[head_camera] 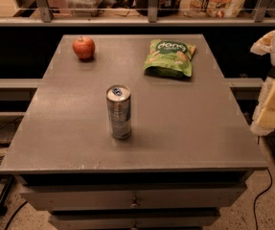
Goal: Pick redbull can
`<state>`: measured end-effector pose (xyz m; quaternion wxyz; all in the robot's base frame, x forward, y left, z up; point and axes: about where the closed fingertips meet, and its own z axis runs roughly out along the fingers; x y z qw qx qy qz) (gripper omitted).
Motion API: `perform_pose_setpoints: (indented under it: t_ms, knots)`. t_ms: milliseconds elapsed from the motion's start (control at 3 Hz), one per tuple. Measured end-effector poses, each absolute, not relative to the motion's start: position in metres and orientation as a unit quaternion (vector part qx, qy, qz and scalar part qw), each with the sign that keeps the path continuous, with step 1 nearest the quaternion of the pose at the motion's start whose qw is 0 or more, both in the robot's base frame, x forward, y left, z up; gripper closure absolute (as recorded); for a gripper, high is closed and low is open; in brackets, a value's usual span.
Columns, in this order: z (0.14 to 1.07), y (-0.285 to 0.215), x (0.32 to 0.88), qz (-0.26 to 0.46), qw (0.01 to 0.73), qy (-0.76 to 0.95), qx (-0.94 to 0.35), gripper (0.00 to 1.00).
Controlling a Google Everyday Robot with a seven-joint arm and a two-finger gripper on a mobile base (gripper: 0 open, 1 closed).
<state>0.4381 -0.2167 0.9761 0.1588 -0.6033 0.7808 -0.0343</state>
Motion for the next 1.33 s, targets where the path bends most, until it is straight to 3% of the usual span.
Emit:
perform_pose_setpoints:
  t_ms: [667,1333]
  knots:
    - [0.974,-0.201,0.437,-0.018,0.170,0.773,-0.611,0.00]
    - [0.964,-0.112,0.423,0.069,0.250,0.697,-0.668,0.00]
